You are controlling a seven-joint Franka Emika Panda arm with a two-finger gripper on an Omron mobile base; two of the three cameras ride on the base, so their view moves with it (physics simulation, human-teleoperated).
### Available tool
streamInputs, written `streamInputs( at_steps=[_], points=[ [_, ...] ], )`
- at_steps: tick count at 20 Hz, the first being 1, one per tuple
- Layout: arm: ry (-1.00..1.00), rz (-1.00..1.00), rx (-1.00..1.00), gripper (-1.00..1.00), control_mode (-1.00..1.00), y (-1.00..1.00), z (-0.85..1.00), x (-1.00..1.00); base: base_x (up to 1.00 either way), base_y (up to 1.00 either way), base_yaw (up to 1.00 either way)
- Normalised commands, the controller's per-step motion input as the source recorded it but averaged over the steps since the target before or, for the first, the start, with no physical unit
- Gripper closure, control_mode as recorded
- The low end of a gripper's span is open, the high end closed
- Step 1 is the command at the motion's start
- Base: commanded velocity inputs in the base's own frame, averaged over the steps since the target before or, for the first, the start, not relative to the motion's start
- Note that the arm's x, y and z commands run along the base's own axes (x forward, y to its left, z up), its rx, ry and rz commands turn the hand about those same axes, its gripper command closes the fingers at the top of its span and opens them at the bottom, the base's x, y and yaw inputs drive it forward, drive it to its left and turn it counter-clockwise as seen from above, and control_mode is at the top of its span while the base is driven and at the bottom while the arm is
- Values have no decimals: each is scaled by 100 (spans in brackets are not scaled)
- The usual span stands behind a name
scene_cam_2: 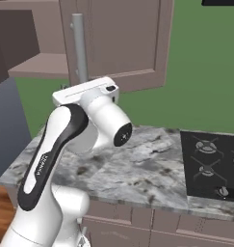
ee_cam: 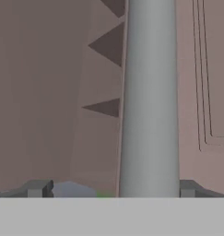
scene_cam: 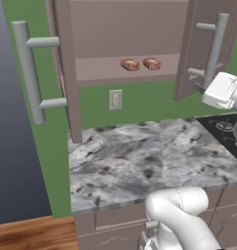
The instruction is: Pick up the bar soap and bar soap from the sink, and place them back in the cabinet, and close the cabinet doors.
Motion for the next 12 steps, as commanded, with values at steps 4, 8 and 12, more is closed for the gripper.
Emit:
streamInputs(
  at_steps=[4, 8, 12],
  points=[
    [0, -12, 0, -100, -100, 28, 0, 42, 0, 0, 0],
    [0, -16, 0, -100, -100, 28, 0, 42, 0, 0, 0],
    [-1, -19, 0, -100, -100, 22, 0, 38, 0, 0, 0]
  ],
)
